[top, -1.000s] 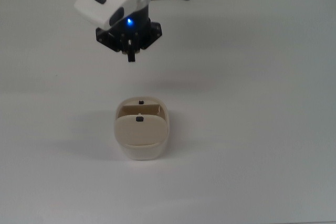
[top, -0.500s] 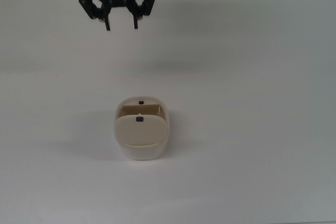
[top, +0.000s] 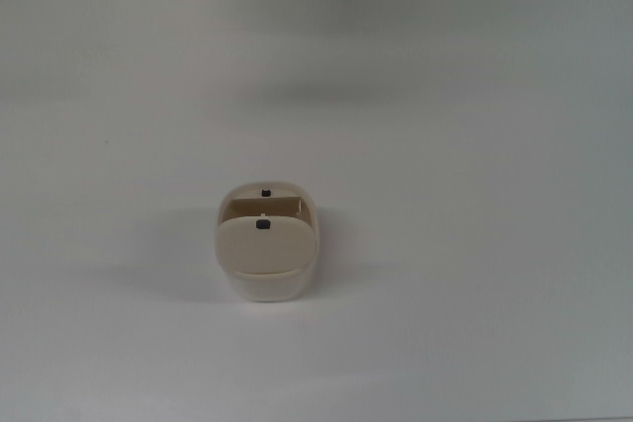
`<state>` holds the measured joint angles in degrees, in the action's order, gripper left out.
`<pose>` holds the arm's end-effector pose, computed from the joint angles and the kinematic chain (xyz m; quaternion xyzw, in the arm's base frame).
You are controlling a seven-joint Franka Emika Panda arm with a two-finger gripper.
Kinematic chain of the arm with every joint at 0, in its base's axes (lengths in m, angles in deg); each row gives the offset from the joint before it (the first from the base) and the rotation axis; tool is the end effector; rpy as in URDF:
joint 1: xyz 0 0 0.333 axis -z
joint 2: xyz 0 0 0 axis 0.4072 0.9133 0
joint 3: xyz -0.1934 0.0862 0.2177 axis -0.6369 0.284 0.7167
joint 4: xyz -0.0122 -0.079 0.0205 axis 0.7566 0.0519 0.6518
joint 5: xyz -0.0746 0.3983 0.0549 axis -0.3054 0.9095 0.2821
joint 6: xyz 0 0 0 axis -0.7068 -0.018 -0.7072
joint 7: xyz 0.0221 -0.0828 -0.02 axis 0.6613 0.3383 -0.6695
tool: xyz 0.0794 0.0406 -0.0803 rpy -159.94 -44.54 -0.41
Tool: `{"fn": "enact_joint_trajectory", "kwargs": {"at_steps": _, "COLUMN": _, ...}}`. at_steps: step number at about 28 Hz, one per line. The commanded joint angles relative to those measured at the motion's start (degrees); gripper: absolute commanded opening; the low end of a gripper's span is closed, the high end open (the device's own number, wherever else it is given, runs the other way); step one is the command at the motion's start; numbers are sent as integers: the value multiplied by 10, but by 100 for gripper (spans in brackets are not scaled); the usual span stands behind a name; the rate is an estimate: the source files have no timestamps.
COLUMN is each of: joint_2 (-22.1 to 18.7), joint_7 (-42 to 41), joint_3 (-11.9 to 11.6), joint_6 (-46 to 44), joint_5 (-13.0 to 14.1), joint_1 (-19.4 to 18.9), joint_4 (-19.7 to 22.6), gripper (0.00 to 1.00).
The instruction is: Open the trash can
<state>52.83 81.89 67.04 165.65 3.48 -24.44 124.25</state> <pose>0.5969 -0.0189 0.6215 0.9986 0.0421 -0.0302 0.0111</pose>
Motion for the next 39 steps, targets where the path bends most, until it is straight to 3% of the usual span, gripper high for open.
{"fn": "enact_joint_trajectory", "kwargs": {"at_steps": 1, "joint_2": -19, "joint_7": -20, "joint_3": -4, "joint_6": -26, "joint_5": 12, "joint_1": 4, "joint_4": -2, "gripper": 100}}
{"fn": "enact_joint_trajectory", "kwargs": {"at_steps": 13, "joint_2": -40, "joint_7": -42, "joint_3": -16, "joint_6": -34, "joint_5": 9, "joint_1": 6, "joint_4": -1, "gripper": 100}}
{"fn": "enact_joint_trajectory", "kwargs": {"at_steps": 39, "joint_2": -41, "joint_7": -45, "joint_3": -9, "joint_6": -27, "joint_5": 10, "joint_1": 4, "joint_4": -1, "gripper": 100}}
